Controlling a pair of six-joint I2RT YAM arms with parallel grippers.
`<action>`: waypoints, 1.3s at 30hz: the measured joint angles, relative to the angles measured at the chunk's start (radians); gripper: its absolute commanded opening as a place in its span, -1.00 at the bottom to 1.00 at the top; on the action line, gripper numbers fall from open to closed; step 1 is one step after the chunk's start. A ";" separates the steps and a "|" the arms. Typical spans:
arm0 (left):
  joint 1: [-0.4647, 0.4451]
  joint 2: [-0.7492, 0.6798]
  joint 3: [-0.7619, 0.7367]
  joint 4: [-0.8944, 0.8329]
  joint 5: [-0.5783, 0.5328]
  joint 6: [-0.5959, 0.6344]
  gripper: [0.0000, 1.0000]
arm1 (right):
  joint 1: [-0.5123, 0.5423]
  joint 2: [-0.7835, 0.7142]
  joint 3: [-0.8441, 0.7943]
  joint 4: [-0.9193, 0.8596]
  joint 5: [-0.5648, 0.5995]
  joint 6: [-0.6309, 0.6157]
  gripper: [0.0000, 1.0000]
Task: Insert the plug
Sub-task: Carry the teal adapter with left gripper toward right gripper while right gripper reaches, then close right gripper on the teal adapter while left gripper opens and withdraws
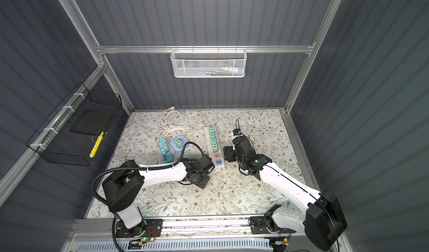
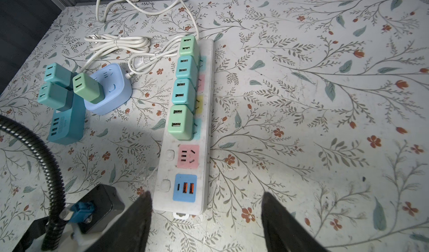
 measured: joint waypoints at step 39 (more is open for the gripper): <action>-0.006 -0.445 -0.378 0.804 -0.053 0.357 -0.49 | 0.028 0.009 -0.035 0.099 -0.587 0.061 0.16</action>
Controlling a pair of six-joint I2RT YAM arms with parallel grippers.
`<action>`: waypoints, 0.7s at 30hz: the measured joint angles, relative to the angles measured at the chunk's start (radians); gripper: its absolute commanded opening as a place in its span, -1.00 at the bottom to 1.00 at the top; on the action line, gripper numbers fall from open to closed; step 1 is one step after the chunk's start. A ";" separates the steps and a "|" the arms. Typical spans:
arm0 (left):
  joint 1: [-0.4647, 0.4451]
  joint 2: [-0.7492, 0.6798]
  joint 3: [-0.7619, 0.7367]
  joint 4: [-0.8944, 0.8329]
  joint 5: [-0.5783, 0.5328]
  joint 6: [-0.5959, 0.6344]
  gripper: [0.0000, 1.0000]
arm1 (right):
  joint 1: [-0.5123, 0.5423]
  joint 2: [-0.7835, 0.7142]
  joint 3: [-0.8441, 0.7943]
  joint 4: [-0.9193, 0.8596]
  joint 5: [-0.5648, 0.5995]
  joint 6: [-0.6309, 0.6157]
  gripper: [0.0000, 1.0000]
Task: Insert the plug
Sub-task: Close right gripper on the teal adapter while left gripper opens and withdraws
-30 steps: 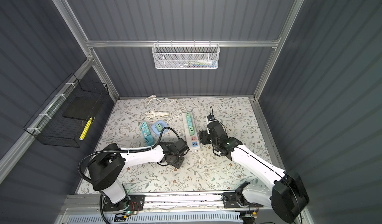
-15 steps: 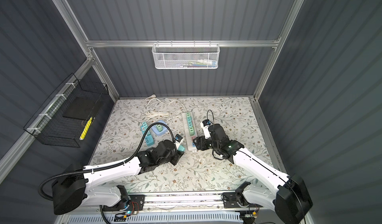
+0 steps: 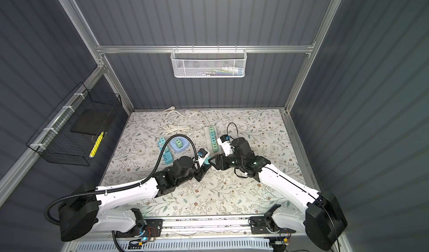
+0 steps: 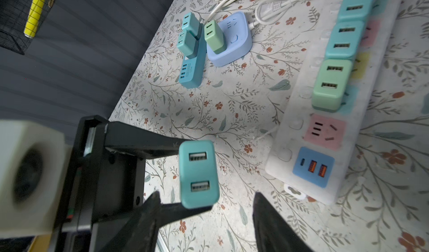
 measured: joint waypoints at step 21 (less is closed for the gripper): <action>0.000 -0.056 -0.003 -0.035 -0.061 -0.030 0.68 | 0.000 0.084 0.010 0.137 -0.079 0.077 -0.67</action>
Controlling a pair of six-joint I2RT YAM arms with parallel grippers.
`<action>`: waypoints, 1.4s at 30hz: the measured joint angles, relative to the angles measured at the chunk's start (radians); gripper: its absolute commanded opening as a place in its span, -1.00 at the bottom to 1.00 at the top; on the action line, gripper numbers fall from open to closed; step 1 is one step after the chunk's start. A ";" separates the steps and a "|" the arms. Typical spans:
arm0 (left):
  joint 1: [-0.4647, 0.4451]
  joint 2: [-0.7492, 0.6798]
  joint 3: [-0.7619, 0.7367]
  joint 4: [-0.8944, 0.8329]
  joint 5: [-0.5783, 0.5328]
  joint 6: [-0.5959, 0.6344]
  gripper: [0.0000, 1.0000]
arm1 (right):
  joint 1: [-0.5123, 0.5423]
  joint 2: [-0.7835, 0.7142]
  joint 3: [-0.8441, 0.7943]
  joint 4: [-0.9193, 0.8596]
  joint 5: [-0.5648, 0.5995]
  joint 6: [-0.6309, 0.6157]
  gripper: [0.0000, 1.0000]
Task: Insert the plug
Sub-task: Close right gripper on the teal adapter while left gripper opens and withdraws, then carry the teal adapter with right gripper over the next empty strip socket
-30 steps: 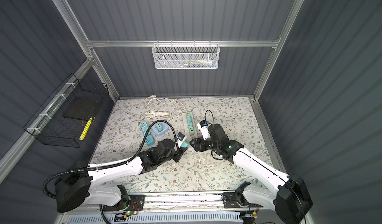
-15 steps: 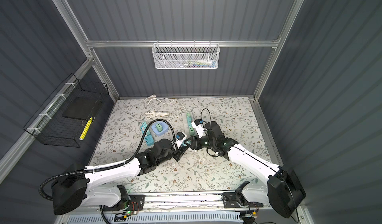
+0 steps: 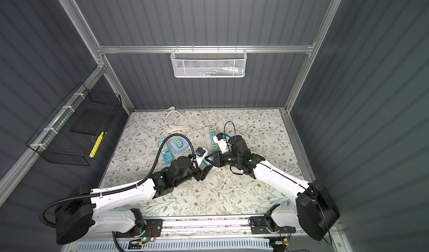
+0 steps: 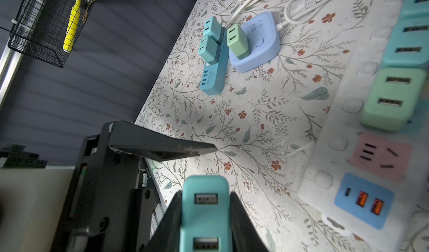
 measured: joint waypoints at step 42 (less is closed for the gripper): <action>-0.003 -0.461 -0.345 -0.447 -0.700 -0.915 0.99 | 0.061 0.252 -0.099 0.301 0.686 -0.120 -0.73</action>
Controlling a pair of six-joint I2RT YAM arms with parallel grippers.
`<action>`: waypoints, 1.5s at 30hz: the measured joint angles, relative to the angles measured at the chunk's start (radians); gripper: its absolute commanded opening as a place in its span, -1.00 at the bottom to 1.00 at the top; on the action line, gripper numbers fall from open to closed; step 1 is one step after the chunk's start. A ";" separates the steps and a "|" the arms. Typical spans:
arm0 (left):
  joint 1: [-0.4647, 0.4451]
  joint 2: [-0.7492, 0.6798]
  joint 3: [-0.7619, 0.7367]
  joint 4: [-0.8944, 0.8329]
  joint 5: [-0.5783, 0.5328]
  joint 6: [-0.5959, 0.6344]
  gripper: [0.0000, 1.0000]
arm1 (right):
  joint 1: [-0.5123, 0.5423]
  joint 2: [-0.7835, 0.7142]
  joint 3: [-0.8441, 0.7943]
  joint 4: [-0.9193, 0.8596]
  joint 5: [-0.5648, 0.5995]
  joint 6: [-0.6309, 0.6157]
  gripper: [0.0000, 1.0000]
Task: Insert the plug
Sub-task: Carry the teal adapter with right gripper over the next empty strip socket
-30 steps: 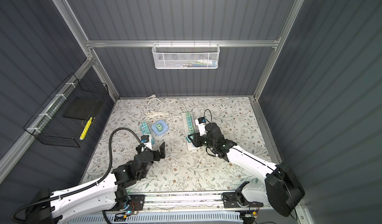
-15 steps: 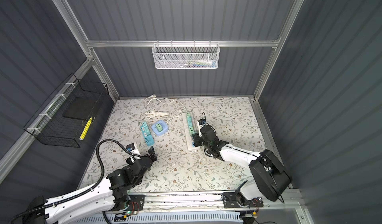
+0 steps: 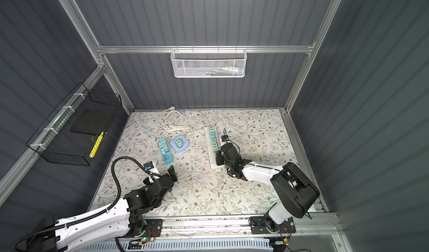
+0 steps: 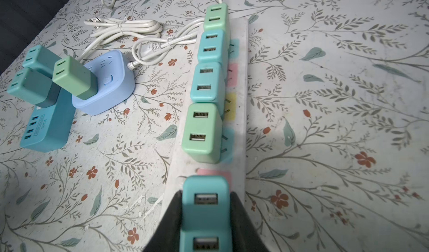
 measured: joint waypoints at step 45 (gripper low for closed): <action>0.000 -0.085 -0.033 0.010 0.011 0.012 1.00 | 0.105 0.092 0.111 -0.085 0.214 0.011 -0.79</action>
